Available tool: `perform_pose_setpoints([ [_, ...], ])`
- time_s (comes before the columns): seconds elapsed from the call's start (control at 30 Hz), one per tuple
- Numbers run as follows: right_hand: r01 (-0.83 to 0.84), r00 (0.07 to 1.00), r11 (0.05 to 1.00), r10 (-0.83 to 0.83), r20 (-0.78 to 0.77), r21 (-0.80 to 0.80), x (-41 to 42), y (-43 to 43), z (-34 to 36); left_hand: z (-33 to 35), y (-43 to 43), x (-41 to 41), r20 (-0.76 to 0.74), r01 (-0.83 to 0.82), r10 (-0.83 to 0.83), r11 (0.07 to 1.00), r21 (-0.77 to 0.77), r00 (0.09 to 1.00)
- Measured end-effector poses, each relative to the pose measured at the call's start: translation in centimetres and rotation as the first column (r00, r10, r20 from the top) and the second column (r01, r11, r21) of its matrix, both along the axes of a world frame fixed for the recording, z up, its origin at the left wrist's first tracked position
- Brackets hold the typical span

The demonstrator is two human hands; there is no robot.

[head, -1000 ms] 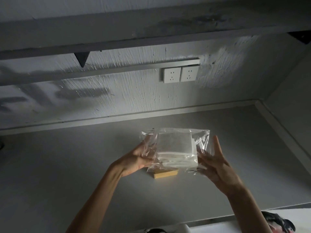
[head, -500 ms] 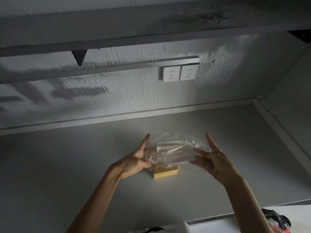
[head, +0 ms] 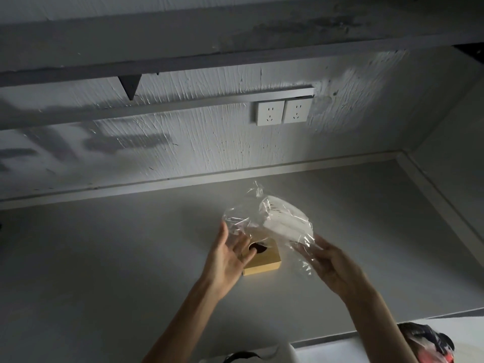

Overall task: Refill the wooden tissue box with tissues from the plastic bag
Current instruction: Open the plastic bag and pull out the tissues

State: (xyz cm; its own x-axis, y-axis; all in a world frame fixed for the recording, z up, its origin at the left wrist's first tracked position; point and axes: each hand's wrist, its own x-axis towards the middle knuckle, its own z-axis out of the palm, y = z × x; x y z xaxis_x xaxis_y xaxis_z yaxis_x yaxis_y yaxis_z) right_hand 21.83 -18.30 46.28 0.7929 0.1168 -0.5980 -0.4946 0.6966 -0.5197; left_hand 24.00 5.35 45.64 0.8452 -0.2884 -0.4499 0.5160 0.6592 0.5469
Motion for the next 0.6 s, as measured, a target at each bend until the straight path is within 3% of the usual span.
perform_pose_setpoints([
  [0.13,0.070,0.997,0.995,-0.069,-0.022,0.067,-1.2,2.5,-2.0,0.1,-4.9,-1.3,0.027,0.035,-0.042,0.974,0.223,0.999],
  [0.23,0.091,0.995,0.980,-0.082,-0.056,0.178,-2.0,3.6,-2.8,-0.3,-6.2,-1.6,0.142,-0.054,-0.021,0.863,0.502,0.990],
  [0.3,-0.090,0.996,0.995,0.089,0.010,0.052,-2.5,3.1,-2.2,-0.6,-5.8,-1.5,0.195,-0.080,-0.029,0.845,0.529,0.980],
  [0.33,-0.205,0.978,0.967,0.208,0.006,-0.151,-2.5,2.6,-1.5,-0.6,-5.4,-1.3,0.198,-0.076,-0.033,0.854,0.515,0.980],
  [0.4,-0.395,0.914,0.762,0.381,-0.138,-0.513,-2.4,1.1,-0.3,-0.5,-4.7,-1.0,0.194,-0.065,-0.033,0.877,0.476,0.980],
  [0.43,-0.428,0.895,0.596,0.382,-0.229,-0.679,-2.3,0.4,0.2,-0.3,-4.4,-0.9,0.191,-0.053,-0.041,0.885,0.462,0.981],
  [0.47,-0.425,0.885,0.361,0.358,-0.298,-0.830,-2.2,-0.3,0.9,-0.2,-4.3,-0.9,0.196,-0.042,-0.054,0.889,0.457,0.979],
  [0.5,-0.357,0.891,0.046,0.316,-0.326,-0.933,-1.9,-0.9,1.2,-0.1,-4.2,-0.8,0.203,-0.038,-0.063,0.887,0.460,0.977],
  [0.53,-0.249,0.908,-0.177,0.298,-0.293,-0.952,-1.8,-0.9,1.7,0.1,-4.1,-0.8,0.209,-0.032,-0.075,0.883,0.468,0.975],
  [0.57,-0.165,0.911,-0.173,0.351,-0.217,-0.971,-1.5,-0.6,2.0,0.3,-4.1,-0.7,0.210,-0.025,-0.087,0.877,0.480,0.974],
  [0.6,-0.109,0.889,0.035,0.450,-0.082,-0.993,-1.2,0.0,2.6,0.5,-4.1,-0.6,0.211,-0.019,-0.102,0.863,0.505,0.972],
])
